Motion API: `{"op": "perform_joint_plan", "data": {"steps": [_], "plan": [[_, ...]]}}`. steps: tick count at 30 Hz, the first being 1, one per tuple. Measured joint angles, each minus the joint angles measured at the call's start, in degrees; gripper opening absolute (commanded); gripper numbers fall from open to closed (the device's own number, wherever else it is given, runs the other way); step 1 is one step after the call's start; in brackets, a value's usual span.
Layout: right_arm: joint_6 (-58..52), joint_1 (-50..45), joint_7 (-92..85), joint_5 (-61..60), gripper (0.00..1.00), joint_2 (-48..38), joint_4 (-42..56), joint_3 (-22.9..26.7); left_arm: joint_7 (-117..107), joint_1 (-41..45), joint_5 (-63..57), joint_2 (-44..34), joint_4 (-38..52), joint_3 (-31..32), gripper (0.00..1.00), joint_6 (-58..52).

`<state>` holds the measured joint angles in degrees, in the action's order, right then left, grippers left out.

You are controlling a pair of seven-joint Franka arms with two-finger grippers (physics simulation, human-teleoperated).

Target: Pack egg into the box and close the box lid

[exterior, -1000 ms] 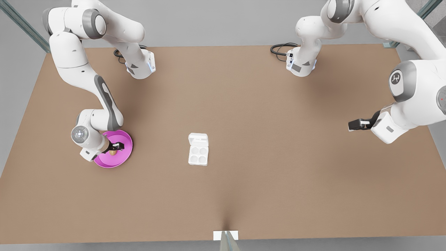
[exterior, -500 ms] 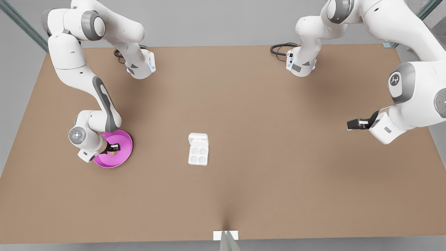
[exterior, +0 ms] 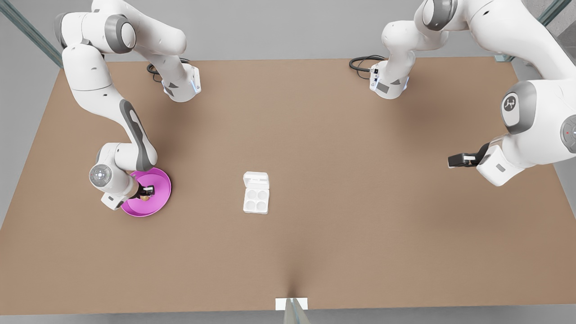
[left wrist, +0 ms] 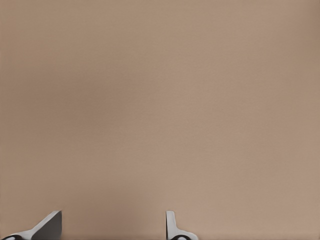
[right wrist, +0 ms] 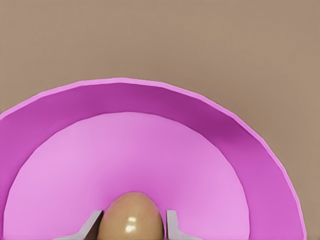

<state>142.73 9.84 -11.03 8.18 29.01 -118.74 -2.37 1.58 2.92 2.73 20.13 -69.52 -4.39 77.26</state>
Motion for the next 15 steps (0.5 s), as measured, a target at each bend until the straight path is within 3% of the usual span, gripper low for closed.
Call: {"op": "perform_joint_plan", "data": {"steps": [15], "plan": [[0.14,0.35,-0.60,-0.22,0.54,0.43,0.09,-0.01,-0.09,0.01,0.00,0.35,0.00,0.00,1.00,-0.44]]}}
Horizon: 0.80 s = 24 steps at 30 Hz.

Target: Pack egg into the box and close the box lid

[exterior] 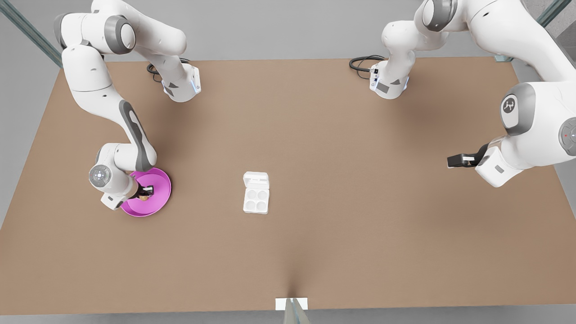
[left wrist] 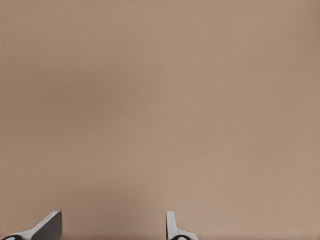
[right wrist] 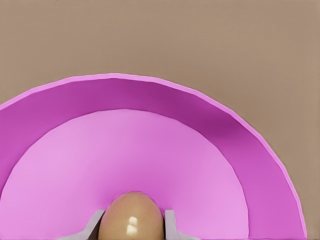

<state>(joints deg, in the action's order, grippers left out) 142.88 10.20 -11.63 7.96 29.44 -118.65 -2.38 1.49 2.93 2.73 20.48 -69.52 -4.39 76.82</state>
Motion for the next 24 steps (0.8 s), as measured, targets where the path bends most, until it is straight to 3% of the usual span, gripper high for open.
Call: {"op": "perform_joint_plan", "data": {"steps": [8,12,18,24], "plan": [[-1.22,-0.07,-0.05,0.15,0.54,-1.20,0.62,0.01,-0.09,0.04,0.00,0.00,0.00,0.00,1.00,-0.35],[-8.40,-2.45,0.51,-1.43,0.54,-2.20,7.84,-0.85,-0.35,0.06,0.00,0.00,0.00,0.00,1.00,-0.35],[-10.83,-20.07,16.95,-9.89,0.54,3.46,22.39,-0.81,-0.62,0.46,0.00,0.00,0.00,0.09,1.00,-0.40],[-10.92,-31.46,21.53,-13.95,0.55,8.60,29.25,-0.80,-0.62,0.84,0.00,0.16,0.00,0.09,1.00,-0.97]]}}
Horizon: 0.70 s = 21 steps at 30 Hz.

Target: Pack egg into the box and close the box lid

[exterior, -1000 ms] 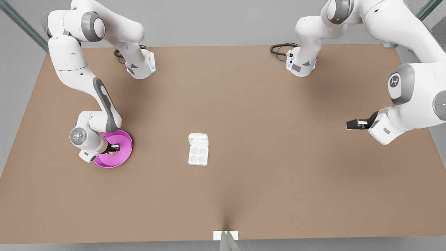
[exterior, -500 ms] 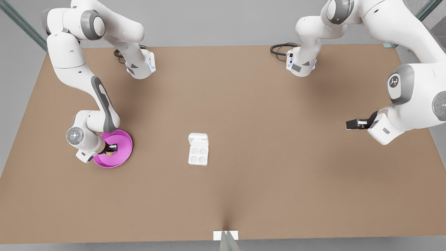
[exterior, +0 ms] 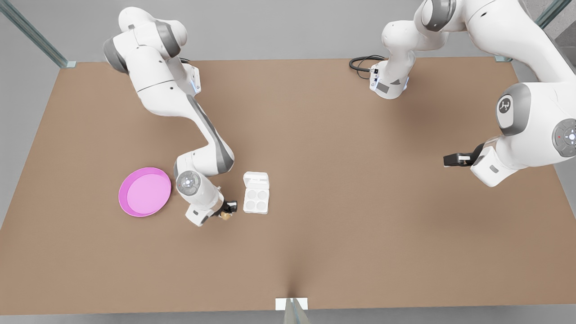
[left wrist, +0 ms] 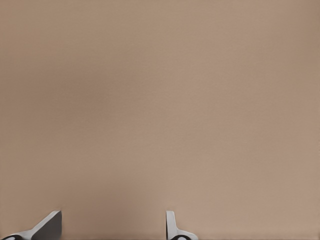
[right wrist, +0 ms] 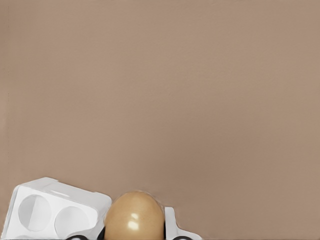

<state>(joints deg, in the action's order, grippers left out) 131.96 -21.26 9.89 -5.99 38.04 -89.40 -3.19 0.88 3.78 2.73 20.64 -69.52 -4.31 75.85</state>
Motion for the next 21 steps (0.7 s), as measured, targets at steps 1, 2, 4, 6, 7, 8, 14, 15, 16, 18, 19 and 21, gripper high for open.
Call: {"op": "perform_joint_plan", "data": {"steps": [1,2,4,6,7,8,14,15,16,18,19,21], "plan": [[0.01,-1.70,0.86,-0.73,0.55,0.08,0.01,0.00,0.00,0.01,0.00,0.02,0.00,0.00,1.00,-0.07],[0.01,-3.28,0.92,-1.75,0.55,0.32,0.01,0.00,0.00,0.00,0.00,0.19,0.00,0.00,1.00,-0.26],[0.01,-5.37,1.01,-2.44,0.55,0.51,0.01,0.01,0.00,0.00,0.00,0.19,0.00,0.00,1.00,-0.26],[0.17,-6.35,1.01,-2.41,0.55,1.08,0.09,0.02,0.00,0.00,0.00,0.19,0.00,0.00,1.00,-0.35],[0.10,-6.63,0.96,-2.41,0.55,1.39,0.55,0.00,0.00,0.00,0.00,0.19,0.00,0.00,1.00,-0.35],[0.30,-6.59,0.83,-2.41,0.55,1.78,0.53,0.07,0.00,0.00,0.00,0.19,0.00,0.00,1.00,-0.35],[1.34,-5.80,0.00,-2.40,0.55,3.82,0.61,1.32,0.00,0.00,0.00,0.28,0.00,0.00,1.00,-0.35],[1.82,-5.88,0.06,-2.44,0.55,4.03,0.62,1.31,0.00,0.00,0.00,0.28,0.00,0.00,1.00,-0.35],[1.76,-5.88,0.08,-2.43,0.67,4.05,0.62,1.31,0.00,0.00,0.00,0.28,0.00,0.00,1.00,-0.35],[1.69,-5.98,0.21,-1.90,1.00,4.05,0.62,1.32,0.03,0.00,0.00,0.37,0.00,0.00,1.00,-0.43],[1.69,-5.97,-0.04,-2.26,1.00,4.05,0.62,1.32,0.05,0.00,0.02,0.37,0.00,0.00,1.00,-0.75],[1.78,-5.96,-1.78,-4.78,1.00,3.97,0.62,1.29,0.09,0.00,0.05,0.45,0.00,0.00,1.00,-0.79]]}}
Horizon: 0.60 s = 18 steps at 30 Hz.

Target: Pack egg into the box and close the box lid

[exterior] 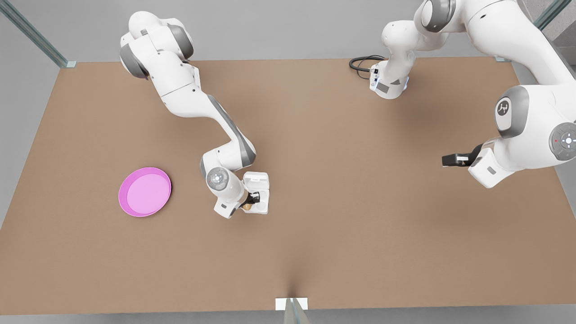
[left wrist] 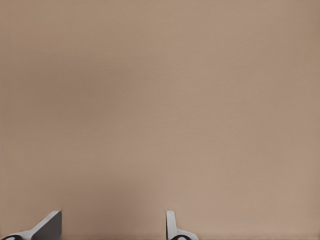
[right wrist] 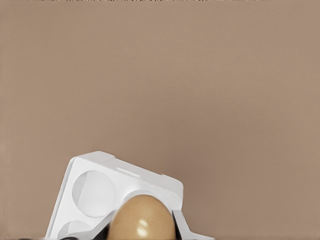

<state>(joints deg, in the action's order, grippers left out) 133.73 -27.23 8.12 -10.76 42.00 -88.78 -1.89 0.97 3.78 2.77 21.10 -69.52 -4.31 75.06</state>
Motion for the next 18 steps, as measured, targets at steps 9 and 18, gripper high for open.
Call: {"op": "perform_joint_plan", "data": {"steps": [9,18], "plan": [[-0.02,0.00,-0.53,-0.75,1.00,0.01,0.09,0.00,0.35,-0.18,0.04,0.44,-0.08,-0.36,1.00,0.00],[-0.04,-0.01,0.50,0.83,1.00,0.01,0.09,0.02,0.35,-0.08,0.04,0.44,-0.09,-0.36,1.00,-0.26]]}}
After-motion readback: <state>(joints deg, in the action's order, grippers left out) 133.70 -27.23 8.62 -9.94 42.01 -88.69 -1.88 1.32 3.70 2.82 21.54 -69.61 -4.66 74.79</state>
